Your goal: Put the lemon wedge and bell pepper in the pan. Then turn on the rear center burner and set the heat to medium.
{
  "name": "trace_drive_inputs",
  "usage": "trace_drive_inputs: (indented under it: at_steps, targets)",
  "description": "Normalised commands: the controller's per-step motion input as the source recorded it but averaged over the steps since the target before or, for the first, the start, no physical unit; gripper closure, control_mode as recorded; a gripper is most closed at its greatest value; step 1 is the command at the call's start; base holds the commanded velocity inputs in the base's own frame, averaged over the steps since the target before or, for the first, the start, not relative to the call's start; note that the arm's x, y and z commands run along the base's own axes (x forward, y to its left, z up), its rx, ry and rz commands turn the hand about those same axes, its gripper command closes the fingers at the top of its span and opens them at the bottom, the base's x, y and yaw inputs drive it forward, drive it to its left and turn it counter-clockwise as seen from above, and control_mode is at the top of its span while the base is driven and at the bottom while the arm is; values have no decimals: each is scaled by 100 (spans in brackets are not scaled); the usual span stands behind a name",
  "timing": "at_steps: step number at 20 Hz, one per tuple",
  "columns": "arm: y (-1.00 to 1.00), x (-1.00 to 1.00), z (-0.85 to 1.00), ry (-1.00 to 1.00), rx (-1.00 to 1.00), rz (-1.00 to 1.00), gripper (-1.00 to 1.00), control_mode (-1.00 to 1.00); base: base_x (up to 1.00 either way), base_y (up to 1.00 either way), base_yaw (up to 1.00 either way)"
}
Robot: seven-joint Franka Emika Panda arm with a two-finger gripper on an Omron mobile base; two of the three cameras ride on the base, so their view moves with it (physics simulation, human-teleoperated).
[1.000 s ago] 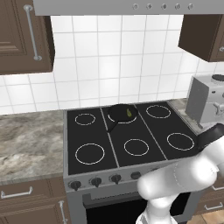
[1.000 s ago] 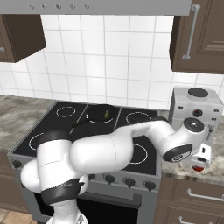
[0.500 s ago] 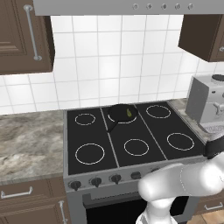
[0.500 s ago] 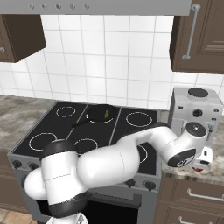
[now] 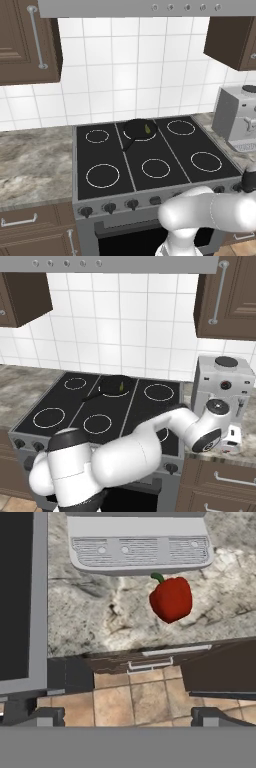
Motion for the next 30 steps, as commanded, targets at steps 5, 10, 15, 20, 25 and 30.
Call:
trace_drive_inputs:
  at_steps: [5,10,15,20,25,30]
  targets:
    - [-4,0,-2,0,-2,2,-100,-100,0,0,0]
    - [-15,0,0,0,0,5,-100,-100,0,0,0]
    - [-20,2,0,0,0,5,-100,-100,0,0,0]
    - [-12,9,0,1,0,5,-100,-100,0,0,0]
    - [-5,15,0,5,0,2,-100,-100,0,0,0]
    - [-1,19,-5,10,0,1,-100,-100,0,0,0]
